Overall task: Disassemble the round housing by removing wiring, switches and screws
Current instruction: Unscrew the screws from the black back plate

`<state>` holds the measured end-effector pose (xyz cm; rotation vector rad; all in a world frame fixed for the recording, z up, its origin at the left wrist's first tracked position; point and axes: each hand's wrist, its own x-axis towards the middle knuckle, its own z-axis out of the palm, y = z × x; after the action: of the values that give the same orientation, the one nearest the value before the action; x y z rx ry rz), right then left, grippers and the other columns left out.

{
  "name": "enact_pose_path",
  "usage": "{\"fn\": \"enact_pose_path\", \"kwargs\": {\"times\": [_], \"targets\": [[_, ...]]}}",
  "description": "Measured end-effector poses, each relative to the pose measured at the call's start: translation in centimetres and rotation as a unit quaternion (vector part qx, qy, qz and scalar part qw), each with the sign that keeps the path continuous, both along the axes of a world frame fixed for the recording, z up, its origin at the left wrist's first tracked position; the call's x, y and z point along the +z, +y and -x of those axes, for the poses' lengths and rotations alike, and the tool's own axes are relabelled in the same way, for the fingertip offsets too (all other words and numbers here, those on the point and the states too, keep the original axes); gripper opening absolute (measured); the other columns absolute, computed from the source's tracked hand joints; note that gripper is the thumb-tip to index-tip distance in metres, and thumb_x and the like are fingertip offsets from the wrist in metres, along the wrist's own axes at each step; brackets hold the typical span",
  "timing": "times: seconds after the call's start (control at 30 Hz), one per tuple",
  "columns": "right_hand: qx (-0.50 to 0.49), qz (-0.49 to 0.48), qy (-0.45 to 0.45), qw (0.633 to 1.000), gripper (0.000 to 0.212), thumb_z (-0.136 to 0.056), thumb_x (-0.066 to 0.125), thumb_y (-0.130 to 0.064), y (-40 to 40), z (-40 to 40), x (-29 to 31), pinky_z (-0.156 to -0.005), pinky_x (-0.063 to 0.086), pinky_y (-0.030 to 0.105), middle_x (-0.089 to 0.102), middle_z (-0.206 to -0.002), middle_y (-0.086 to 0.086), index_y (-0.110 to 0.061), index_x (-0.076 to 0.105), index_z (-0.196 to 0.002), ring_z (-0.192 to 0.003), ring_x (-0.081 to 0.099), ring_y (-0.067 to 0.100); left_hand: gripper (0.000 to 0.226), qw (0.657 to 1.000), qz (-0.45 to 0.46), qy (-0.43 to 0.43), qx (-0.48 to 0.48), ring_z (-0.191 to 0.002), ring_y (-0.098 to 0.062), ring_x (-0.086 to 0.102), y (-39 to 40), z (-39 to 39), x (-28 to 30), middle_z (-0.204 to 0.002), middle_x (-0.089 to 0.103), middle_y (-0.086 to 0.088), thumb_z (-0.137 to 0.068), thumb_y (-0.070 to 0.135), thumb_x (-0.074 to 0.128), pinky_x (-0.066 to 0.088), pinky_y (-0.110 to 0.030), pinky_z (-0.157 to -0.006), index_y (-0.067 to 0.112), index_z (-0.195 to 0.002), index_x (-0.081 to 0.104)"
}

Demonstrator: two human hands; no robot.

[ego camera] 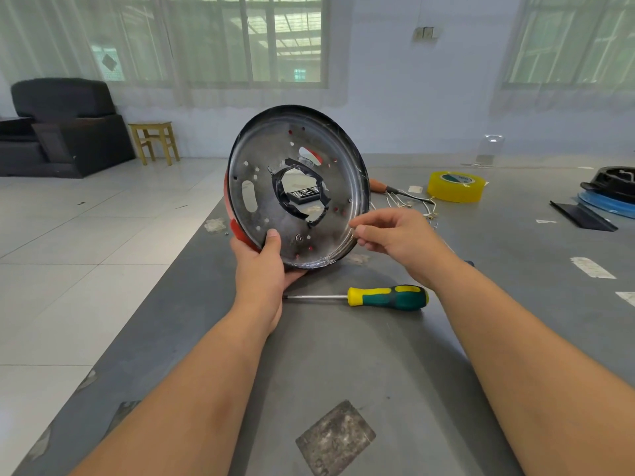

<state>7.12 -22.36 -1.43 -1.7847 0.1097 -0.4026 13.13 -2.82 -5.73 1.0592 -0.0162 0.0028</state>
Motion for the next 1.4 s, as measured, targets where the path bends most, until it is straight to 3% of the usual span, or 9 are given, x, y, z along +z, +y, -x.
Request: {"fn": "enact_pose_path", "kwargs": {"times": [0.23, 0.43, 0.57, 0.7, 0.83, 1.0, 1.1, 1.23, 1.4], "targets": [[-0.001, -0.063, 0.022, 0.998, 0.011, -0.098, 0.060, 0.001, -1.4, 0.6, -0.3, -0.068, 0.059, 0.022, 0.074, -0.080, 0.013, 0.002, 0.069, -0.103, -0.066, 0.068, 0.015, 0.030, 1.000, -0.002, 0.001, 0.001, -0.111, -0.016, 0.065, 0.0, 0.0, 0.1, -0.125, 0.059, 0.012, -0.109, 0.017, 0.054, 0.066, -0.046, -0.071, 0.037, -0.130, 0.043], [-0.009, -0.052, 0.043, 0.998, 0.010, -0.104, 0.050, -0.003, -1.9, 0.3, -1.7, -0.058, 0.055, 0.025, 0.075, -0.080, 0.017, -0.005, 0.060, -0.099, -0.065, 0.070, 0.023, 0.033, 1.000, -0.001, 0.008, -0.003, -0.113, -0.019, 0.065, 0.0, 0.0, 0.2, -0.131, 0.059, 0.008, -0.108, 0.017, 0.055, 0.066, -0.047, -0.071, 0.036, -0.133, 0.043], [-0.028, -0.056, 0.028, 0.998, 0.012, -0.104, 0.048, -0.005, -2.0, 0.1, -2.5, -0.054, 0.054, 0.023, 0.075, -0.075, 0.009, -0.009, 0.056, -0.097, -0.063, 0.069, 0.019, 0.038, 1.000, 0.006, 0.015, -0.009, -0.114, -0.021, 0.066, 0.0, -0.1, 0.2, -0.129, 0.060, 0.009, -0.108, 0.016, 0.055, 0.066, -0.047, -0.070, 0.033, -0.140, 0.043], [-0.062, -0.084, -0.009, 0.994, 0.016, -0.100, 0.060, -0.011, -2.4, 0.1, -2.6, -0.068, 0.056, 0.029, 0.072, -0.096, 0.002, -0.020, 0.067, -0.089, -0.086, 0.070, 0.014, 0.031, 1.000, 0.008, 0.014, -0.015, -0.117, -0.025, 0.065, 0.2, 0.1, 0.3, -0.129, 0.061, 0.008, -0.108, 0.017, 0.057, 0.066, -0.045, -0.067, 0.040, -0.126, 0.047], [-0.023, -0.106, -0.006, 0.994, 0.014, -0.097, 0.066, -0.014, -2.2, 0.1, -2.4, -0.081, 0.061, 0.035, 0.071, -0.109, 0.007, -0.023, 0.074, -0.089, -0.106, 0.070, 0.018, 0.025, 1.000, -0.010, 0.002, -0.023, -0.111, -0.023, 0.069, 0.2, 0.4, 0.3, -0.128, 0.064, 0.006, -0.107, 0.020, 0.058, 0.065, -0.045, -0.067, 0.039, -0.122, 0.050], [-0.004, -0.120, 0.002, 0.993, 0.010, -0.097, 0.064, -0.007, -1.8, 0.1, -1.8, -0.080, 0.063, 0.043, 0.068, -0.104, 0.017, -0.011, 0.073, -0.094, -0.096, 0.066, 0.025, 0.015, 0.998, -0.043, -0.043, -0.028, -0.089, -0.012, 0.077, 0.1, 1.1, 0.5, -0.116, 0.068, 0.011, -0.103, 0.039, 0.064, 0.064, -0.036, -0.063, 0.039, -0.111, 0.051], [-0.044, -0.064, 0.020, 0.997, 0.007, -0.097, 0.065, -0.007, -1.4, 0.1, -1.5, -0.073, 0.063, 0.037, 0.067, -0.117, 0.023, -0.008, 0.072, -0.095, -0.091, 0.064, 0.024, 0.036, 0.998, -0.033, -0.045, -0.031, -0.078, -0.010, 0.077, 0.0, 1.3, 0.8, -0.118, 0.064, 0.003, -0.095, 0.050, 0.071, 0.063, -0.034, -0.061, 0.030, -0.113, 0.047], [-0.063, -0.064, 0.031, 0.995, 0.006, -0.095, 0.066, -0.004, -1.0, -0.2, -1.1, -0.059, 0.061, 0.025, 0.069, -0.115, 0.024, -0.003, 0.072, -0.095, -0.084, 0.065, 0.021, 0.072, 0.996, -0.042, -0.064, -0.052, -0.067, -0.009, 0.068, 0.2, 1.4, 0.8, -0.122, 0.064, 0.003, -0.073, 0.059, 0.088, 0.063, -0.033, -0.069, 0.028, -0.121, 0.043], [-0.067, -0.090, 0.048, 0.993, 0.006, -0.094, 0.068, -0.004, -0.8, -0.7, -0.7, -0.061, 0.059, 0.023, 0.072, -0.107, 0.018, -0.006, 0.072, -0.089, -0.079, 0.070, 0.019, 0.108, 0.987, -0.124, -0.083, -0.055, -0.113, -0.022, 0.071, 0.2, 1.1, 0.0, -0.139, 0.060, 0.003, -0.053, 0.063, 0.089, 0.062, -0.036, -0.087, 0.029, -0.144, 0.041]]}}
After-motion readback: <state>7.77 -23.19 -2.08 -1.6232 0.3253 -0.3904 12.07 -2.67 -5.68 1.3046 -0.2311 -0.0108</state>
